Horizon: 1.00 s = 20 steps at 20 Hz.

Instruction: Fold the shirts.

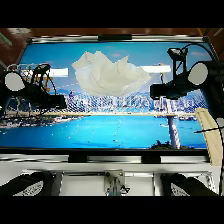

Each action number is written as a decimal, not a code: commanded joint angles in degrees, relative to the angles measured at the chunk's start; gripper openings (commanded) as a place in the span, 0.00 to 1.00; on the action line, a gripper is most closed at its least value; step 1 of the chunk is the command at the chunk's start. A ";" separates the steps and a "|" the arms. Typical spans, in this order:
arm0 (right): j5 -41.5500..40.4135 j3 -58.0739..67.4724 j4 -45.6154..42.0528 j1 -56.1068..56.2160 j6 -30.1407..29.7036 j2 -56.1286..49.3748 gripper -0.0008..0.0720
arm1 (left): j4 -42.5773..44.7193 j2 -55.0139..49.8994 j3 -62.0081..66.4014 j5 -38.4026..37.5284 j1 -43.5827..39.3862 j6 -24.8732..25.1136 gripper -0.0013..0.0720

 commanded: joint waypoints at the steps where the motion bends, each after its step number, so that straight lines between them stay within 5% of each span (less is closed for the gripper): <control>1: -0.11 -0.02 -0.02 0.00 -0.02 0.04 0.77 | 0.00 -0.02 -0.02 -0.04 -0.04 0.00 0.84; 9: -0.09 -0.02 -0.02 0.00 0.00 0.04 0.77 | -0.02 -0.02 -0.02 1.25 -0.04 -0.02 0.84; 20: -4.59 -0.02 -0.02 0.00 0.00 0.04 0.77 | -13.97 -10.21 1.25 26.91 -0.22 0.00 0.95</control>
